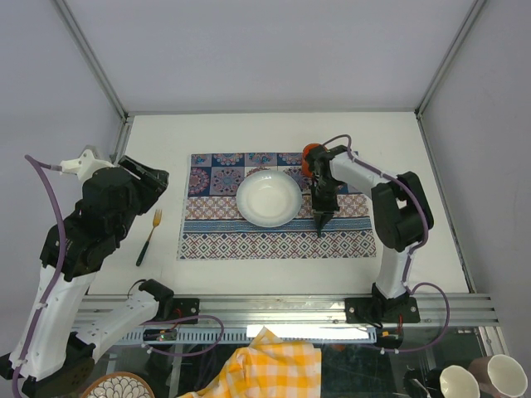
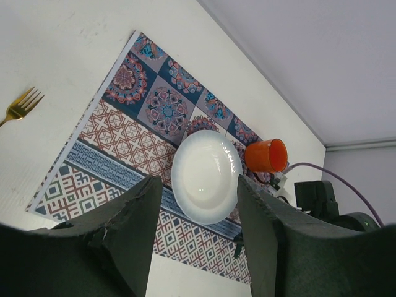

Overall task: Set the dinner table for one person
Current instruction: Place the knife on the napkin.

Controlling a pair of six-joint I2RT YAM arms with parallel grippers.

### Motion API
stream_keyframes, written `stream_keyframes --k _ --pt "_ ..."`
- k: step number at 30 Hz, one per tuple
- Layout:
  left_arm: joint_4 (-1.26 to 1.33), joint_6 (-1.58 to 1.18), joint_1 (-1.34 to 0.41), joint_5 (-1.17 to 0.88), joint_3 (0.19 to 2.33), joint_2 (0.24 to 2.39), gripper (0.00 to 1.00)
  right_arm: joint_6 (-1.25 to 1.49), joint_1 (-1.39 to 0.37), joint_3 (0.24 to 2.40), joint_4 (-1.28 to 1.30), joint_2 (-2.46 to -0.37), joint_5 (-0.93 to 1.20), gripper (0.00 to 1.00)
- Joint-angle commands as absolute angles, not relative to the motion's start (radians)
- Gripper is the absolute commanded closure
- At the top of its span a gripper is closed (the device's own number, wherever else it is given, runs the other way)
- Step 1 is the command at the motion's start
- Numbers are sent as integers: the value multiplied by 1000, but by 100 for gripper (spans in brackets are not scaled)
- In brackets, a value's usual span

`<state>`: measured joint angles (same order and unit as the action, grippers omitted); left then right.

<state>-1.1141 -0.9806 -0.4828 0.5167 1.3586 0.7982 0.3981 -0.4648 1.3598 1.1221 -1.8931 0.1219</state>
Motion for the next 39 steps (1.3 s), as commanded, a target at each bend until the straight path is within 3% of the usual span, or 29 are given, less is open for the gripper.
stream_keyframes --k 1,39 --pt "-1061 -987 -477 499 1350 792 47 398 -459 1381 1105 -1837 142 100" --pt "-1039 -994 -477 471 1283 776 46 400 -471 1437 1068 -1967 136 100"
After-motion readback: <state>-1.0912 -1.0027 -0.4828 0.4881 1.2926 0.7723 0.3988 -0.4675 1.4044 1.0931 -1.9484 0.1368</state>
